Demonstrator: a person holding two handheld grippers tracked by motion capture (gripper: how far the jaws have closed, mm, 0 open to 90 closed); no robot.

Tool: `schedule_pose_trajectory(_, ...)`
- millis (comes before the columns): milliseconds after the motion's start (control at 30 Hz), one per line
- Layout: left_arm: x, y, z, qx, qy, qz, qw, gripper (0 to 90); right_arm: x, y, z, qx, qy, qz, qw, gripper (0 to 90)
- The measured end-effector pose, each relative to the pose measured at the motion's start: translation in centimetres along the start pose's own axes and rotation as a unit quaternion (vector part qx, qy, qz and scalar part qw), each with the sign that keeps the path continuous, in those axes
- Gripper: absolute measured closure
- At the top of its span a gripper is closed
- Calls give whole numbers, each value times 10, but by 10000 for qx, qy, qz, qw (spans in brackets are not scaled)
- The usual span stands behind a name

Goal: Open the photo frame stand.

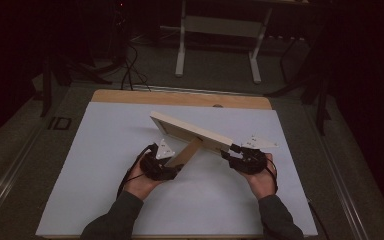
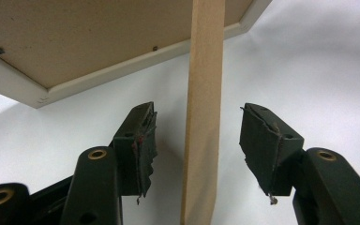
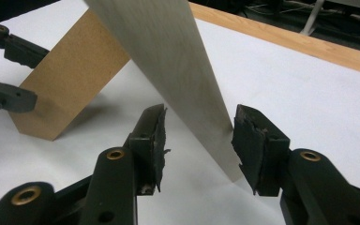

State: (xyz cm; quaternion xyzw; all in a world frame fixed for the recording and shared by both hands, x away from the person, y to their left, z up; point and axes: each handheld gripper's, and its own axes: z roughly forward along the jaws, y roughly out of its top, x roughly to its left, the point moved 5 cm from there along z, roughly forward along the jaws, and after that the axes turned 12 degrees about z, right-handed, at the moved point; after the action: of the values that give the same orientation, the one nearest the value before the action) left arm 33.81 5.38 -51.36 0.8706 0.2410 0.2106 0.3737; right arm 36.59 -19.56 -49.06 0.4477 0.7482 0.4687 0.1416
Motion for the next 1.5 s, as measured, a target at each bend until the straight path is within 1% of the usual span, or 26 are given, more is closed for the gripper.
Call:
schedule_pose_trajectory(200,3,3,-9,-115,45,-116,9999,471,-1,-4,0,36,22,22,10000,535)
schedule_pose_trajectory(400,11,5,-18,-172,112,-236,9995,484,-4,-7,-2,80,38,28,10000,541)
schedule_pose_trajectory(500,14,7,-21,-227,104,-298,9992,500,-7,-9,-3,116,34,52,9999,547)
schedule_pose_trajectory(567,16,8,-23,-288,35,-387,9988,521,-9,-10,-3,120,25,81,9999,551)
schedule_pose_trajectory(667,19,9,-24,-356,11,-508,9981,524,-14,-11,-5,16,-51,222,9997,559)
schedule_pose_trajectory(733,21,9,-24,-397,5,-584,9975,529,-16,-11,-5,-4,-8,313,9995,554)
schedule_pose_trajectory(867,26,12,-25,-440,2,-649,9969,535,-16,-11,-4,11,-35,278,9996,562)
schedule_pose_trajectory(1000,31,15,-27,-433,90,-638,9970,540,-16,-12,-6,9,7,297,9996,570)
schedule_pose_trajectory(1167,40,19,-29,-413,239,-732,9962,576,-20,-14,-12,-66,76,284,9995,571)
schedule_pose_trajectory(1233,42,20,-29,-409,254,-762,9959,593,-21,-15,-14,-75,88,296,9995,576)
schedule_pose_trajectory(1267,46,22,-30,-418,278,-815,9954,593,-22,-16,-15,-78,107,287,9995,588)
schedule_pose_trajectory(1300,48,23,-30,-430,291,-844,9951,606,-24,-17,-18,-75,198,268,9994,623)
schedule_pose_trajectory(1333,49,23,-30,-435,305,-871,9948,612,-24,-17,-20,-80,228,265,9994,627)
schedule_pose_trajectory(1367,52,24,-30,-436,348,-920,9942,623,-26,-17,-22,-91,242,261,9993,640)
schedule_pose_trajectory(1500,56,27,-31,-459,424,-1004,9930,642,-30,-14,-26,-118,232,301,9992,660)
